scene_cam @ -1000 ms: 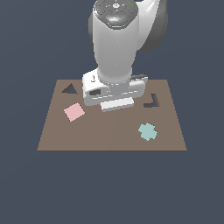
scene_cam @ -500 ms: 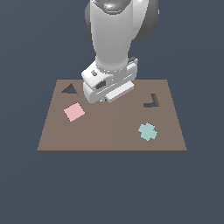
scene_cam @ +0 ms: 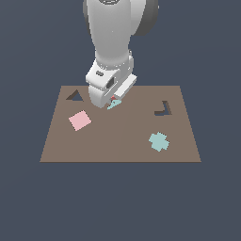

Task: Insert a designated object into the corresponding slot on a board.

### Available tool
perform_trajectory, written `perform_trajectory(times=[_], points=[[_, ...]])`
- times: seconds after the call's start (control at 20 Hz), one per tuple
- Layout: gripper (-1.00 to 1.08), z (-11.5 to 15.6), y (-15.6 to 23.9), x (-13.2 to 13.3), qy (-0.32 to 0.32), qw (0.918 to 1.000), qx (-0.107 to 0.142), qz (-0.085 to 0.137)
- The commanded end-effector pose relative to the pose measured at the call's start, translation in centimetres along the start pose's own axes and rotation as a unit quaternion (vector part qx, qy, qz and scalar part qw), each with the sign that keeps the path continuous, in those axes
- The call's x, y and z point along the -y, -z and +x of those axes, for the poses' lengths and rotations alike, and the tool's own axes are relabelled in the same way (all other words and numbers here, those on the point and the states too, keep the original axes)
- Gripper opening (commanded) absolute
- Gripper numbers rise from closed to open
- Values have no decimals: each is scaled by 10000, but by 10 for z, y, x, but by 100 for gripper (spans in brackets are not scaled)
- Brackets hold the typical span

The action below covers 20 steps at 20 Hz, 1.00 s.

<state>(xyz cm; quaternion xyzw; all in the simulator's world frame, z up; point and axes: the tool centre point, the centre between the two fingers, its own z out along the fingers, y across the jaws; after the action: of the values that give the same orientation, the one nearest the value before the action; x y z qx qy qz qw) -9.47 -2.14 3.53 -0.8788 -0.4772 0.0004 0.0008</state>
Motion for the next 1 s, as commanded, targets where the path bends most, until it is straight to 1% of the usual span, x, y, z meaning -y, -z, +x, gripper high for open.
perform_trajectory(times=[0.0, 0.2, 0.3, 0.45, 0.7, 0.95], points=[[-100, -9, 0, 2, 470, 9989, 0, -2], [-100, -24, 1, 3, 1180, 9930, 2, -2], [-100, -31, 1, 2, 1526, 9883, 3, -2], [-100, -42, 2, 1, 2035, 9791, 4, -2], [-100, -59, 2, -4, 2856, 9584, 7, -2], [-100, -75, 3, -12, 3644, 9313, 10, -1]])
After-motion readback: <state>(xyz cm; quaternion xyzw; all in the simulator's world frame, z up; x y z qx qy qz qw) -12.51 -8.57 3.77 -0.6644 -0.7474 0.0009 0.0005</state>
